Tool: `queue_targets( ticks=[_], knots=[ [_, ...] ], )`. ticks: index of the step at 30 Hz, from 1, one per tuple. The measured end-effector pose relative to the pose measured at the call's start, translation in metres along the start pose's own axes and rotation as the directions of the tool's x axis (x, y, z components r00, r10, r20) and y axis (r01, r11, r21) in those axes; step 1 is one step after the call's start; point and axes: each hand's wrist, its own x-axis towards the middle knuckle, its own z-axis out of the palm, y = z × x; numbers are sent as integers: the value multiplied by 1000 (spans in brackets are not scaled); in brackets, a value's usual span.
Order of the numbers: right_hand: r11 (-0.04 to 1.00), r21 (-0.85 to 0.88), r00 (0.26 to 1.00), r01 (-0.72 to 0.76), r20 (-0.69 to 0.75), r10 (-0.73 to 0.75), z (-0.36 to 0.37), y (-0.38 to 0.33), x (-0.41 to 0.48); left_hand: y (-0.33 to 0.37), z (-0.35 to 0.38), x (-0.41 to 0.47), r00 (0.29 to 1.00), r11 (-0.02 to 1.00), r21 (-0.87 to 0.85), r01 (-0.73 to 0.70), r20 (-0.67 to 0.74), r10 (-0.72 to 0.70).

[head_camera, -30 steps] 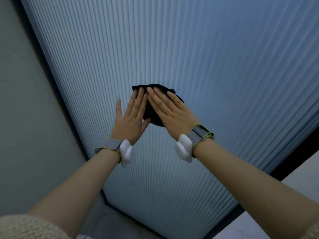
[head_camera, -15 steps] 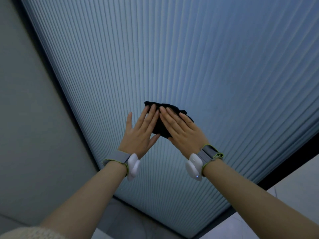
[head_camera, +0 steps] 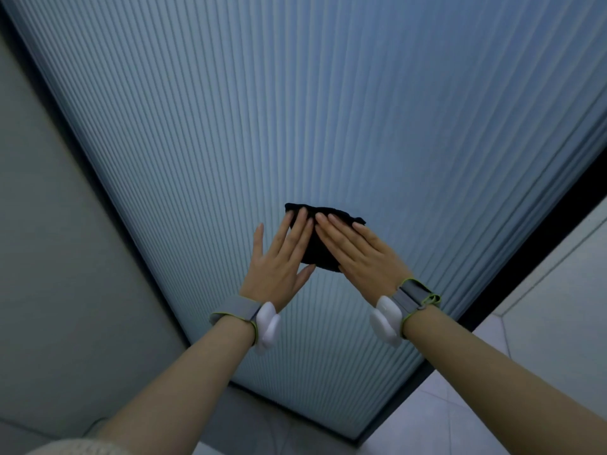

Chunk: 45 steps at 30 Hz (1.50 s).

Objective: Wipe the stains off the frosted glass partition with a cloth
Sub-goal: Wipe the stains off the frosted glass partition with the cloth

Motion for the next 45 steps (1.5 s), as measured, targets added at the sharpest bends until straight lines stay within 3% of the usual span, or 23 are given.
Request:
queue_targets(
  ticks=[13, 23, 29, 32, 35, 41, 45],
  knots=[
    [997, -73, 1000, -15, 24, 17, 8, 45, -91, 91, -13, 6, 992, 986, -129, -106, -77, 97],
    [989, 66, 991, -129, 50, 126, 9, 28, -111, 102, -6, -3, 984, 977, -126, -172, -56, 166],
    [982, 141, 988, -123, 111, 107, 14, 5, -117, 92, -3, -18, 971, 968, -101, -232, -77, 225],
    [980, 169, 987, -108, 137, 86, 17, -6, -112, 89, -6, -16, 989, 960, -257, -111, -127, 80],
    [973, 203, 985, -106, 155, 75, 16, -17, -100, 84, -9, -10, 990, 899, -429, 88, -62, -127],
    [973, 230, 991, -23, 133, -8, 17, -31, -68, 62, 0, -13, 951, 768, -561, 308, 203, -233],
    [974, 226, 991, 34, 119, -62, 14, -37, -40, 45, 6, -9, 893, 636, -633, 442, 245, -377]
  ],
)
